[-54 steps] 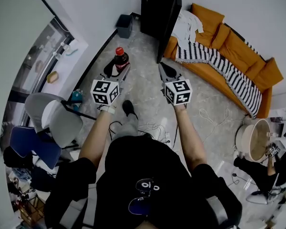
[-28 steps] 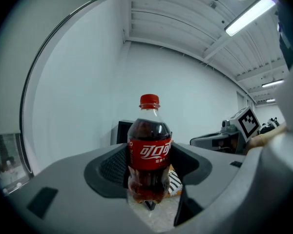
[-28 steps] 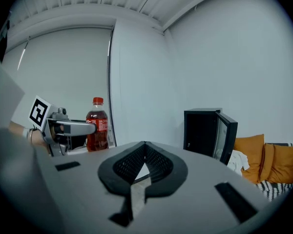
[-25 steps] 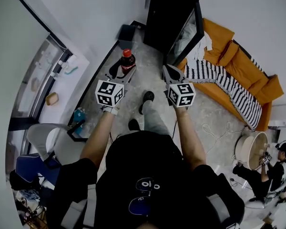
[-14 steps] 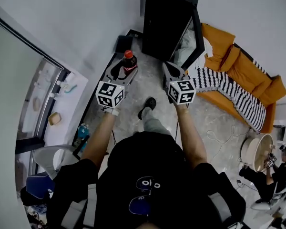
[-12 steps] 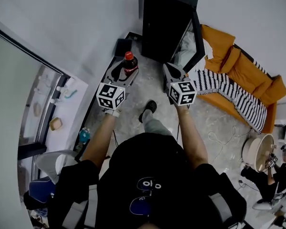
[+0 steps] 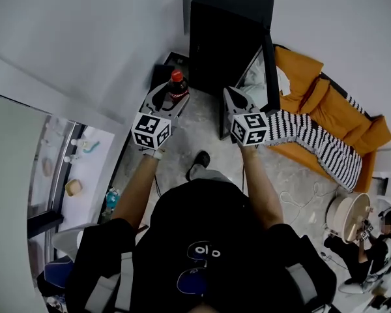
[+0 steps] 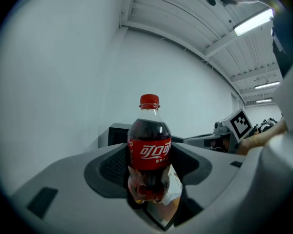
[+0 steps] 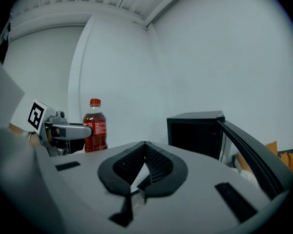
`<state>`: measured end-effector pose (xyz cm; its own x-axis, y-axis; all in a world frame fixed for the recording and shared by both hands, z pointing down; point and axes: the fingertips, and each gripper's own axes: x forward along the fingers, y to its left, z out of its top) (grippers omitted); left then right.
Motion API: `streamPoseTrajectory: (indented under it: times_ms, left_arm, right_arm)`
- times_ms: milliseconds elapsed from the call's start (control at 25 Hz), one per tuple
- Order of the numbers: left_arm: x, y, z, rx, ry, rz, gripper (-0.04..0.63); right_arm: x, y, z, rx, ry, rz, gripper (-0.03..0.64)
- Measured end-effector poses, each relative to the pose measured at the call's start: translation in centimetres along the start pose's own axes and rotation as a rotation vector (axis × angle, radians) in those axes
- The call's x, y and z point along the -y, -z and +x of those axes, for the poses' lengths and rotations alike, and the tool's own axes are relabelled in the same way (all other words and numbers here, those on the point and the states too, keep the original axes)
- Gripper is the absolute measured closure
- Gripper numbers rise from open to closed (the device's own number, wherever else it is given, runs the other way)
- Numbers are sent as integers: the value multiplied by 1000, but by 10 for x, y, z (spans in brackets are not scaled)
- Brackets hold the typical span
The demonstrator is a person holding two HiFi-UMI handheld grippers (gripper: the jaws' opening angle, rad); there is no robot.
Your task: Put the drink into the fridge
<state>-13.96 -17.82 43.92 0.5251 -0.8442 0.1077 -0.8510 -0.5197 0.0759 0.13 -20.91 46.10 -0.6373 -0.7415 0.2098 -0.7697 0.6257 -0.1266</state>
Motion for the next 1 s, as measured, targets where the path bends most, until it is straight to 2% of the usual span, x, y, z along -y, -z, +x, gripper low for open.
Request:
streamPoseTrajectory:
  times_ms: [440, 1000]
  left_arm:
    - [-23, -5, 66, -27, 3, -18, 319]
    - [-28, -1, 77, -9, 11, -23, 319]
  right_arm:
    - [52, -20, 44, 33, -1, 58, 609]
    - [54, -28, 54, 30, -7, 11, 609]
